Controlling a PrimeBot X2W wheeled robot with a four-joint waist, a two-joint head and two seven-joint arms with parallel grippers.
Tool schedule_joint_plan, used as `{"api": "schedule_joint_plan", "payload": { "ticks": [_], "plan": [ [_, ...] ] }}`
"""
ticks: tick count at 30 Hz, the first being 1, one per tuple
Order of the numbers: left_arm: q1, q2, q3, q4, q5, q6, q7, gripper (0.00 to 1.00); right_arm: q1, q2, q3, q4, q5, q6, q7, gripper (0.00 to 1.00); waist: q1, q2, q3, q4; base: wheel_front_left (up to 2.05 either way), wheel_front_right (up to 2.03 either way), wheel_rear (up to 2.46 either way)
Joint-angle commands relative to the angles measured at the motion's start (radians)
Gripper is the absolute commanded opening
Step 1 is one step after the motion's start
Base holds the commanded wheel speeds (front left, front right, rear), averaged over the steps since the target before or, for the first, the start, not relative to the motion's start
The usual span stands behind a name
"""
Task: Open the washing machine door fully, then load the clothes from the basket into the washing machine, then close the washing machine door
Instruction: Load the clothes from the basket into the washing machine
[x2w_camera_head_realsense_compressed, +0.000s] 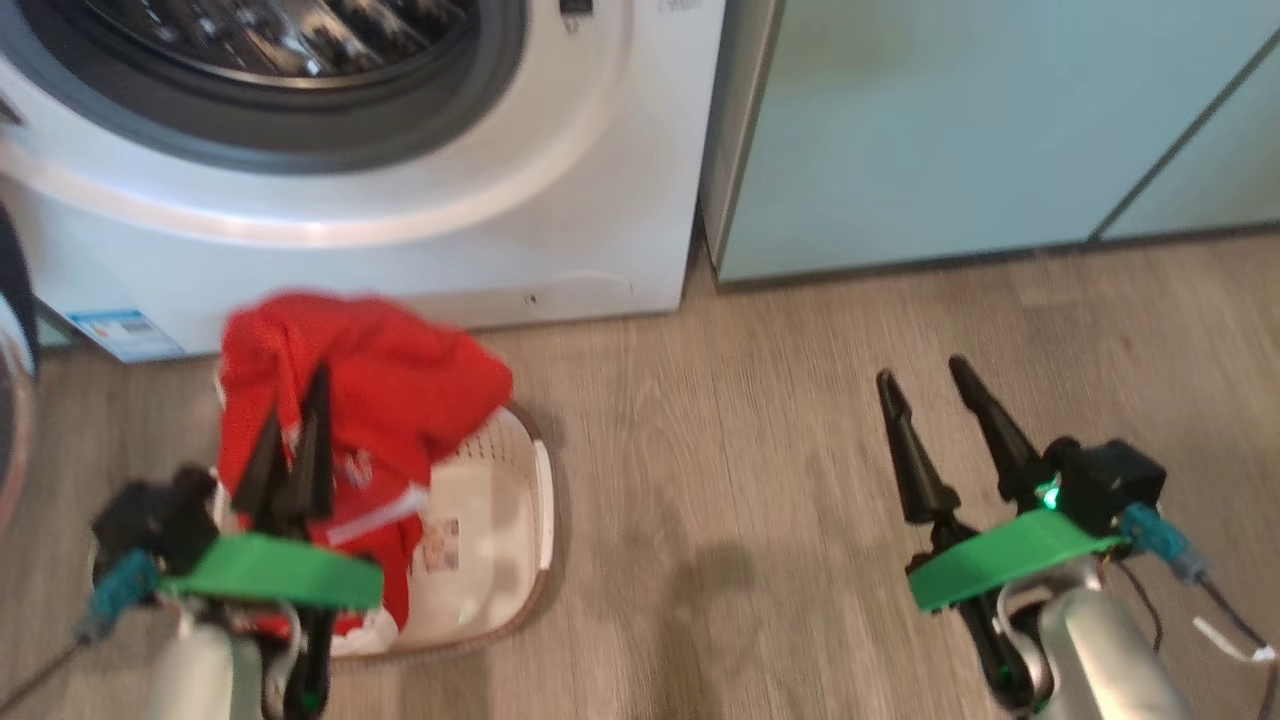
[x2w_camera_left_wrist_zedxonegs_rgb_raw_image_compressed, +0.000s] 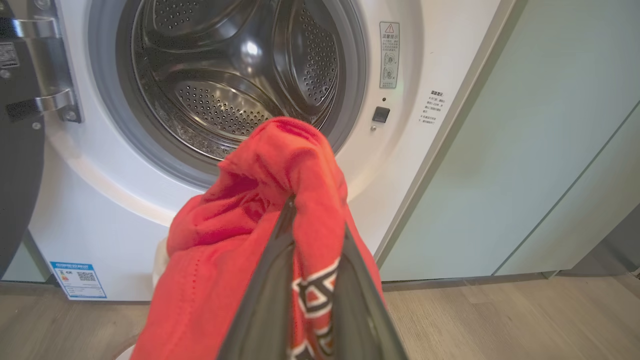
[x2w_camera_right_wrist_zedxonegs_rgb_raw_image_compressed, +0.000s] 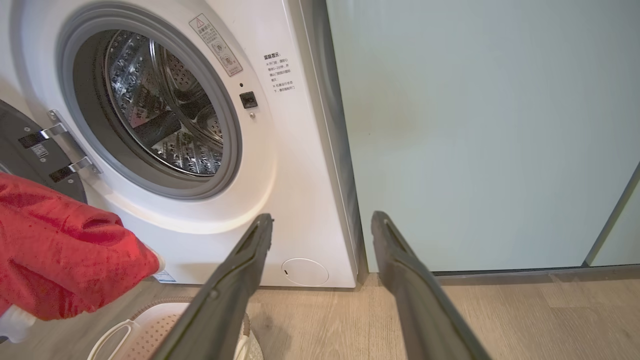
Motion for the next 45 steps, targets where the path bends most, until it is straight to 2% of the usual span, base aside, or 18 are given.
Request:
{"api": "schedule_joint_plan", "payload": {
  "ticks": [1, 7, 11, 15, 19, 25, 32, 38, 45],
  "plan": [
    [-0.065, 0.007, 0.036, -0.042, 0.012, -0.004, -0.013, 0.0, -0.051, 0.002, 0.017, -0.041, 0.007, 0.0, -0.009, 1.0, 0.0, -0.0001, 0.072, -0.017, 0.0, 0.0, 0.0],
    [-0.241, 0.014, 0.079, -0.047, 0.07, -0.009, -0.013, 0.0, -0.096, 0.002, 0.023, -0.07, 0.029, 0.0, -0.009, 1.0, 0.0, -0.0001, 0.202, -0.064, 0.0, 0.0, 0.0],
    [-0.395, 0.038, 0.111, -0.031, 0.046, -0.01, -0.013, 0.0, -0.121, 0.002, 0.035, -0.081, 0.046, 0.0, -0.009, 1.0, 0.0, -0.0001, 0.276, -0.098, 0.0, 0.0, 0.0],
    [-0.567, 0.09, 0.14, -0.007, 0.033, -0.01, -0.013, 0.0, -0.147, 0.002, 0.049, -0.099, 0.076, 0.0, -0.009, 1.0, 0.0, -0.0001, 0.348, -0.135, 0.0, 0.0, 0.0],
    [-0.757, 0.176, 0.138, 0.036, 0.056, -0.01, -0.013, 0.0, -0.17, 0.002, 0.062, -0.117, 0.107, 0.0, -0.009, 1.0, 0.0, -0.0001, 0.425, -0.171, 0.0, 0.0, 0.0],
    [-1.028, 0.296, 0.133, 0.204, 0.091, -0.01, -0.013, 0.0, -0.189, 0.002, 0.075, -0.134, 0.16, 0.0, -0.009, 1.0, 0.0, -0.0001, 0.529, -0.217, 0.0, 0.0, 0.0],
    [-1.288, 0.44, 0.03, 0.444, 0.129, -0.01, 0.015, 0.0, -0.213, 0.002, 0.107, -0.15, 0.214, 0.0, -0.009, 1.0, 0.0, -0.0001, 0.616, -0.257, 0.0, 0.0, 0.0],
    [-1.502, 0.502, -0.014, 0.616, 0.134, -0.01, 0.053, 0.0, -0.236, 0.002, 0.131, -0.164, 0.246, 0.0, -0.009, 1.0, 0.0, -0.0001, 0.674, -0.283, 0.0, 0.0, 0.0],
    [-1.638, 0.52, -0.077, 0.745, 0.166, -0.01, 0.029, 0.0, -0.256, 0.002, 0.153, -0.163, 0.265, 0.0, -0.009, 1.0, 0.0, -0.0001, 0.698, -0.297, 0.0, 0.0, 0.0]
  ]
}}
